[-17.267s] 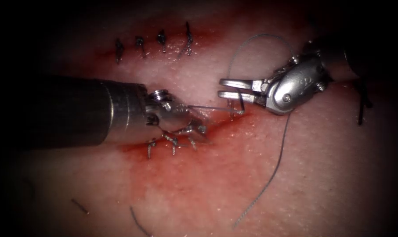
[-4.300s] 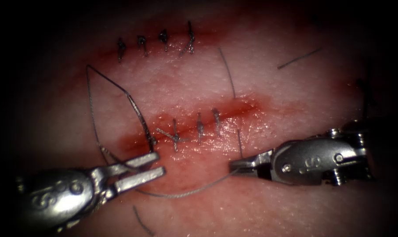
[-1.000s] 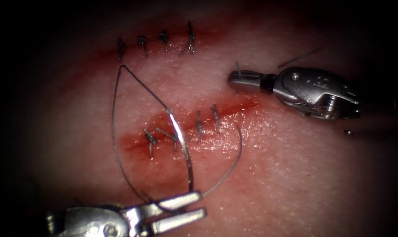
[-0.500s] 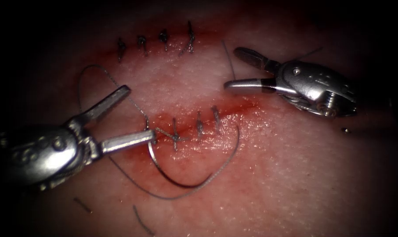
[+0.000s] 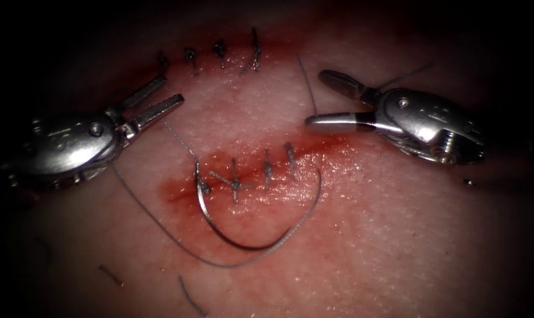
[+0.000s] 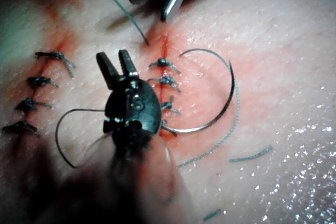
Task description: Wound Closure
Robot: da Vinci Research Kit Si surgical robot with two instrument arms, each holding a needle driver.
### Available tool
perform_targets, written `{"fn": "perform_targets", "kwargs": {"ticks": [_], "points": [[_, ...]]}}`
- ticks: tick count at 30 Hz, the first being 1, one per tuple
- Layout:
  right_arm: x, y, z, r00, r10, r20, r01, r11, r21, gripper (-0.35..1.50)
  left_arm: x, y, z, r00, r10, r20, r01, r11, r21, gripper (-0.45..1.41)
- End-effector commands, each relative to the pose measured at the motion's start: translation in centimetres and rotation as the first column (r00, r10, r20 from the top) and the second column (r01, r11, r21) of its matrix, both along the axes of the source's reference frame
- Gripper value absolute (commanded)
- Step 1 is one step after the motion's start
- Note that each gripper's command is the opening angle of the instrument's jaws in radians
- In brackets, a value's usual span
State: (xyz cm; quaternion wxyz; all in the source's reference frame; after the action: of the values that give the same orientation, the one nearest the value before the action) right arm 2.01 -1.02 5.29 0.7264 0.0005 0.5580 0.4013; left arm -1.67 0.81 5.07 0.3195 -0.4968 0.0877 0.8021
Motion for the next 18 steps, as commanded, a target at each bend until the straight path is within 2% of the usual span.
{"fn": "perform_targets", "kwargs": {"ticks": [1,3,6,8,10,13,16,17,18], "points": [[0.05,-0.04,0.06,1.0,0.001,0.0,-0.001,1.0,0.001,0.61,0.02,-0.05,0.03,1.0,-0.002,-0.028,0.002,1.0,-0.003,0.19],[0.04,-0.04,0.06,1.0,0.0,0.0,0.0,1.0,0.0,0.61,0.14,-0.06,0.01,0.998,0.007,-0.069,-0.008,1.0,-0.01,0.32],[0.04,-0.04,0.06,1.0,0.0,0.0,0.0,1.0,0.0,0.63,0.29,-0.04,0.0,0.982,0.04,-0.182,-0.052,0.997,-0.06,0.42],[0.05,-0.04,0.06,1.0,0.0,0.0,0.0,1.0,0.0,0.63,0.32,-0.06,0.02,0.959,0.092,-0.268,-0.12,0.989,-0.091,0.47],[0.04,-0.04,0.06,1.0,0.0,0.0,0.0,1.0,0.0,0.63,0.32,-0.08,0.04,0.922,0.168,-0.35,-0.216,0.971,-0.104,0.47],[0.05,-0.04,0.07,1.0,0.001,0.0,-0.001,1.0,0.0,0.63,0.25,-0.12,0.09,0.816,0.264,-0.514,-0.368,0.923,-0.11,0.46],[0.05,-0.04,0.07,1.0,0.001,0.0,-0.001,1.0,0.0,0.63,0.14,-0.17,0.15,0.686,0.315,-0.656,-0.491,0.866,-0.097,0.49],[0.05,-0.04,0.07,1.0,0.001,0.0,-0.001,1.0,0.0,0.63,0.09,-0.18,0.17,0.63,0.324,-0.705,-0.532,0.843,-0.088,0.47],[0.05,-0.04,0.07,1.0,0.001,0.0,-0.001,1.0,0.0,0.63,0.05,-0.2,0.19,0.591,0.329,-0.736,-0.559,0.825,-0.08,0.47]]}}
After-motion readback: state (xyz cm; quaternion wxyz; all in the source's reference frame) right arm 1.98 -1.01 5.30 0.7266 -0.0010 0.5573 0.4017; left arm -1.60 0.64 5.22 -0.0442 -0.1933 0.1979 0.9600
